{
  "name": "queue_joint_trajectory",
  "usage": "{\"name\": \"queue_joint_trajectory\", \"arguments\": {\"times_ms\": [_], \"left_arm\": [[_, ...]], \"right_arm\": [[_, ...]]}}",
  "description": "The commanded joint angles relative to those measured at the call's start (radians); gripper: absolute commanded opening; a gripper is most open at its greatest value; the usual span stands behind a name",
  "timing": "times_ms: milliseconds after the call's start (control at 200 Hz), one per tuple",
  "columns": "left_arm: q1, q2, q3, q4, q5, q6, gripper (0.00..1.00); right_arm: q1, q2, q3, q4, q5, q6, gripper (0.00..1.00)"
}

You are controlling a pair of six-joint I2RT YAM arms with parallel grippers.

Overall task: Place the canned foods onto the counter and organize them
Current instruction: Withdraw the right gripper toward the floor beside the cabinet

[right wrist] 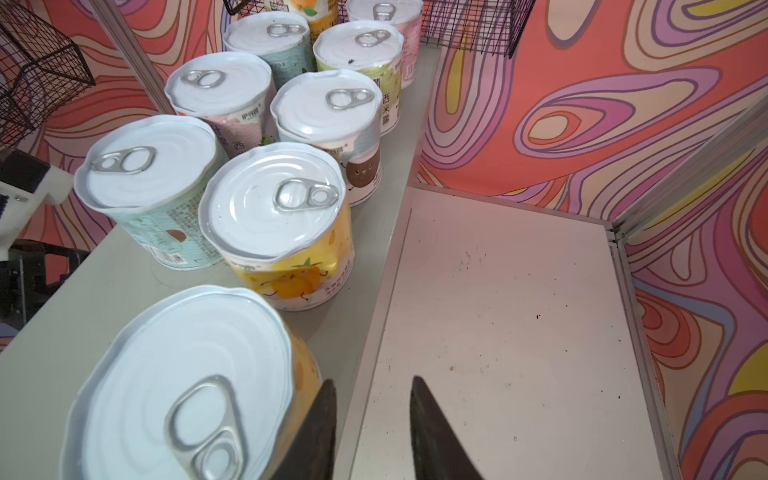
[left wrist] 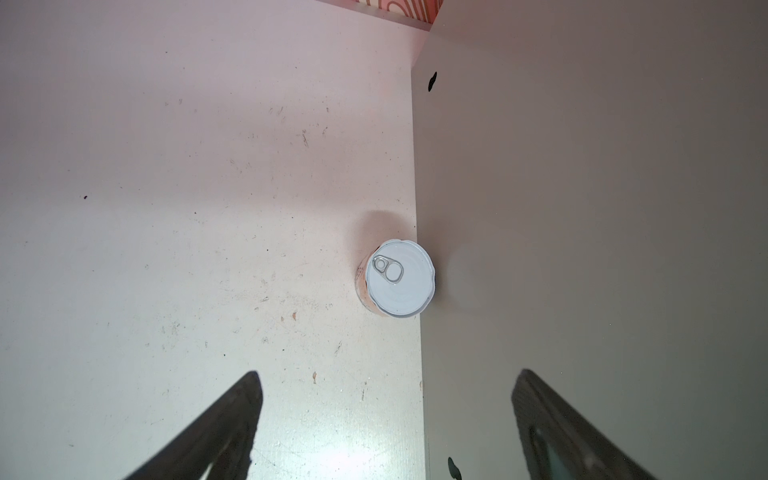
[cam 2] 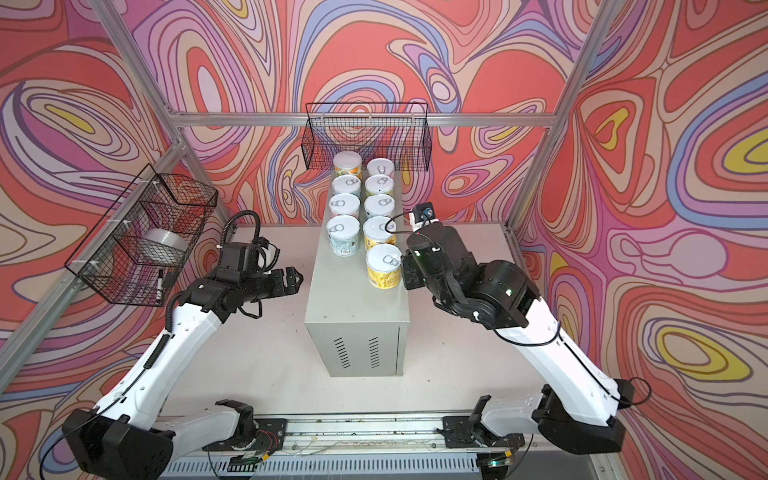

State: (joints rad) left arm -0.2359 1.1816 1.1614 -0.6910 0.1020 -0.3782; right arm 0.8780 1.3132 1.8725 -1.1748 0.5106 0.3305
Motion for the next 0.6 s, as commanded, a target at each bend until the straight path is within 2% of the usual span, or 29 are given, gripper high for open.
{"name": "queue_joint_trajectory", "arguments": {"times_ms": [0, 320, 476, 531, 596], "left_arm": [[0.002, -0.021, -0.003, -0.013, -0.003, -0.011, 0.94], [0.001, -0.026, -0.009, -0.025, -0.025, -0.002, 0.94], [0.001, -0.010, -0.007, -0.017, -0.032, 0.000, 0.95], [0.001, -0.004, -0.018, 0.000, -0.032, -0.001, 0.95], [0.001, 0.012, -0.033, 0.020, -0.031, -0.001, 0.96]], "right_arm": [[-0.005, 0.008, -0.014, 0.038, -0.043, -0.008, 0.30], [-0.046, 0.019, -0.022, 0.041, -0.072, -0.005, 0.32], [-0.092, -0.005, -0.036, 0.034, -0.047, 0.006, 0.33], [-0.124, -0.032, -0.059, 0.056, -0.047, 0.002, 0.36], [-0.186, -0.059, -0.091, 0.079, -0.066, -0.002, 0.45]]}}
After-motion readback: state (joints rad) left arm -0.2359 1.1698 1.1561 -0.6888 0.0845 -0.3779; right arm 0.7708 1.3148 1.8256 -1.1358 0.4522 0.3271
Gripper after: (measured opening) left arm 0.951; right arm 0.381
